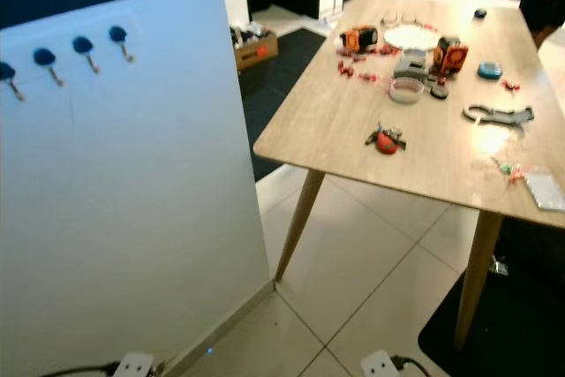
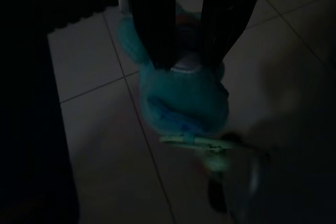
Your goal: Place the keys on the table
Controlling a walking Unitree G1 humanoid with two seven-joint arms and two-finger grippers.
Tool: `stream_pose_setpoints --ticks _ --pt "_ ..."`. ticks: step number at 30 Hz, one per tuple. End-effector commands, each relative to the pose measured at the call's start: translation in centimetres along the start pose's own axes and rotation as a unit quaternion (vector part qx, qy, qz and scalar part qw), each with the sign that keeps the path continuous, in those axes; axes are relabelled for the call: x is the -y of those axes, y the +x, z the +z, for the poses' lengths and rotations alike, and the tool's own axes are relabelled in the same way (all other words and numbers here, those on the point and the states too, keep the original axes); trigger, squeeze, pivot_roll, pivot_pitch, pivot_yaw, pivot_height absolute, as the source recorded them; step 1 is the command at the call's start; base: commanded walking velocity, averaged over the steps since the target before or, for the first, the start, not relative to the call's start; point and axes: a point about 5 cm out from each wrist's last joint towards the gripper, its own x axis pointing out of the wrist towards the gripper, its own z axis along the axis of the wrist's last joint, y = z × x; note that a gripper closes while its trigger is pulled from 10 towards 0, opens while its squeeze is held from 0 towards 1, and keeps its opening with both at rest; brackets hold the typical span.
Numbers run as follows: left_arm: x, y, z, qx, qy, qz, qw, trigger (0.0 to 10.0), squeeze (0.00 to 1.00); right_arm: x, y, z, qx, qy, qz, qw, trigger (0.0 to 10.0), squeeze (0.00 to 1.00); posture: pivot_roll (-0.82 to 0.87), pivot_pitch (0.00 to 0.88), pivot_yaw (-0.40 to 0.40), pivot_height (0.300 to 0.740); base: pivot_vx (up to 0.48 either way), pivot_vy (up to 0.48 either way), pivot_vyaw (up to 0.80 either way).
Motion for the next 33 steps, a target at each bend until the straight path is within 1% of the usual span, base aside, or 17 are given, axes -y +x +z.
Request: stream_pose_setpoints --ticks 1,5,7,14,25,31,33 --pt "0.1 0.0 0.8 0.012 0.013 0.000 1.000 10.0 0.00 -0.4 0.0 -0.4 -0.006 -0.007 0.010 1.000 10.0 0.00 -0.12 0.019 0.093 0.740 0.000 0.000 -0.79" --pt "0.1 0.0 0.8 0.011 0.013 0.001 1.000 10.0 0.00 -0.2 0.0 -0.3 -0.004 -0.007 0.008 1.000 10.0 0.00 -0.12 0.016 0.094 0.740 0.000 0.000 -0.79" --pt "0.3 0.1 0.9 0.012 0.013 0.002 1.000 10.0 0.00 -0.3 0.0 0.0 -0.002 -0.005 0.007 1.000 10.0 0.00 -0.12 0.016 0.094 0.740 0.000 0.000 -0.79" --pt "0.6 0.1 1.3 0.015 0.010 0.003 1.000 10.0 0.00 -0.5 0.0 0.1 -0.002 -0.003 0.009 1.000 10.0 0.00 -0.12 0.027 0.098 0.740 0.000 0.000 -0.79" --pt "1.2 0.2 2.3 0.026 0.009 0.003 1.000 10.0 0.00 -0.7 0.0 -0.2 -0.005 0.002 0.012 1.000 10.0 0.00 -0.12 0.035 0.103 0.740 0.000 0.000 -0.79" --pt "1.5 0.3 2.7 0.029 0.012 0.002 1.000 10.0 0.00 -0.2 0.0 -0.8 -0.006 -0.001 0.009 1.000 10.0 0.00 -0.12 0.035 0.103 0.740 0.000 0.000 -0.79" --pt "1.7 0.3 3.0 0.031 0.013 0.000 0.999 10.0 0.00 -0.1 -0.1 -0.8 -0.004 -0.006 0.008 1.000 10.0 0.00 -0.12 0.035 0.103 0.740 0.000 0.000 0.00"
